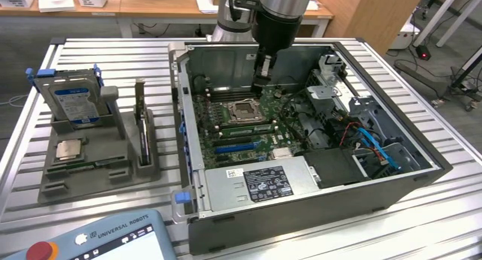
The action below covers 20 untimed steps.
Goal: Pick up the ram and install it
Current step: 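Press down the ram until it locks into place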
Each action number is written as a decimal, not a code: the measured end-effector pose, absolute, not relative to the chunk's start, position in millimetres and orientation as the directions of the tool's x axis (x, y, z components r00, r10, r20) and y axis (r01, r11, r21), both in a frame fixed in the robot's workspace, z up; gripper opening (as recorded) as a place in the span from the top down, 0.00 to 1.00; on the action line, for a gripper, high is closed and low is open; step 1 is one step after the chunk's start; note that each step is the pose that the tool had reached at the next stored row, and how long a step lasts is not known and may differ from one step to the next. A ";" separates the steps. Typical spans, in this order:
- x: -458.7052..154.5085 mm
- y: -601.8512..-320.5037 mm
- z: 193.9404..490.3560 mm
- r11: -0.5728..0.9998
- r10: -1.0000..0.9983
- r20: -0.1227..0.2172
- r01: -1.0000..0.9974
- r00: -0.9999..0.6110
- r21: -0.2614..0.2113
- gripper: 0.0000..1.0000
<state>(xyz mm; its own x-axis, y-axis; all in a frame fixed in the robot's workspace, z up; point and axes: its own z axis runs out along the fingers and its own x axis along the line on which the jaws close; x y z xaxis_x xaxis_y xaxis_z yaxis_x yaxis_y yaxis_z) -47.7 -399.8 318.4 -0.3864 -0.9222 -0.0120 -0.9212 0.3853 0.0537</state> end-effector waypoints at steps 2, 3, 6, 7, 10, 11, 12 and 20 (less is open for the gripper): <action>-47.8 -399.8 318.3 0.411 -0.911 -0.012 -0.910 -0.412 0.054 0.90; -47.8 -399.8 318.4 0.424 -0.905 -0.012 -0.904 -0.425 0.053 0.90; -47.8 -399.8 318.4 0.460 -0.887 -0.011 -0.886 -0.461 0.053 0.90; -47.8 -399.8 318.4 0.471 -0.881 -0.011 -0.880 -0.472 0.053 0.90; -47.8 -399.7 318.3 0.505 -0.863 -0.010 -0.862 -0.506 0.052 0.90; -47.8 -399.7 318.3 0.516 -0.856 -0.009 -0.855 -0.517 0.052 0.90; -47.8 -399.7 318.3 0.526 -0.850 -0.009 -0.849 -0.527 0.052 0.90; -47.8 -399.3 318.4 0.602 -0.797 -0.007 -0.797 -0.603 0.051 0.90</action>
<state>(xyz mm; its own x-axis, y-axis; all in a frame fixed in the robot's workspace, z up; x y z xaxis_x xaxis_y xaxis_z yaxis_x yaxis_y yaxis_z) -47.8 -399.3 318.4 -0.6033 -0.7975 -0.0070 -0.7967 0.6023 0.0506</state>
